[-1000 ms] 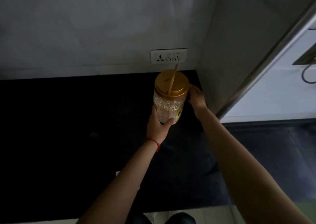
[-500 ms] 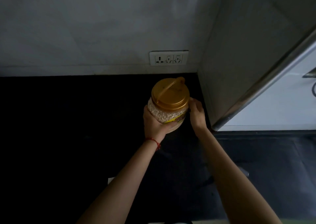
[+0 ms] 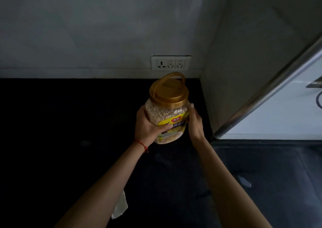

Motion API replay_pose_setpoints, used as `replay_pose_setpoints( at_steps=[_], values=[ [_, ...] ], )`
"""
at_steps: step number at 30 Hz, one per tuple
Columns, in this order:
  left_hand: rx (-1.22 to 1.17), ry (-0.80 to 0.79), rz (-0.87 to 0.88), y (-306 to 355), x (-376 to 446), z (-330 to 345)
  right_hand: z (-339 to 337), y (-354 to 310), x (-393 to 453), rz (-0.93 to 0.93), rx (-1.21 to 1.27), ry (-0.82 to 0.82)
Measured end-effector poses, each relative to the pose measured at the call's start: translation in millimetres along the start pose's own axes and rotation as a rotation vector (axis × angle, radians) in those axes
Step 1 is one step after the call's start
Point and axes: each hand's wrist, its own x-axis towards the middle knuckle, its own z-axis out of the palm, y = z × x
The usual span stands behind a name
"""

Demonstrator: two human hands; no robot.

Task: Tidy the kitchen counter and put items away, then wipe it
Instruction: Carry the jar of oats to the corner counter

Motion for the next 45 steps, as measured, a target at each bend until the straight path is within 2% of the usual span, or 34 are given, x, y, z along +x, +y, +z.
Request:
replay_pose_setpoints(
  at_steps=[4,9,15,19,22,28,36,45],
  values=[
    [-0.049,0.034,0.049,20,-6,-10,-1,-13,-16,-0.042,0.063,-0.040],
    [-0.311,0.024,-0.064,35,-18,-36,4,-27,-38,-0.165,0.058,-0.098],
    [-0.458,0.187,-0.079,35,-57,-63,26,-35,-53,-0.155,0.224,-0.456],
    [-0.459,0.295,-0.098,27,-91,-95,57,-33,-81,-0.086,0.271,-0.563],
    [-0.430,0.368,-0.100,17,-121,-133,93,-29,-114,-0.031,0.267,-0.647],
    [-0.485,0.562,-0.216,-34,-204,-225,177,-10,-198,0.071,0.197,-0.824],
    [-0.504,0.767,-0.323,-92,-355,-365,313,35,-343,0.155,0.074,-1.037],
    [-0.659,1.092,-0.434,-149,-496,-484,450,83,-478,0.005,-0.267,-1.370]
  ],
)
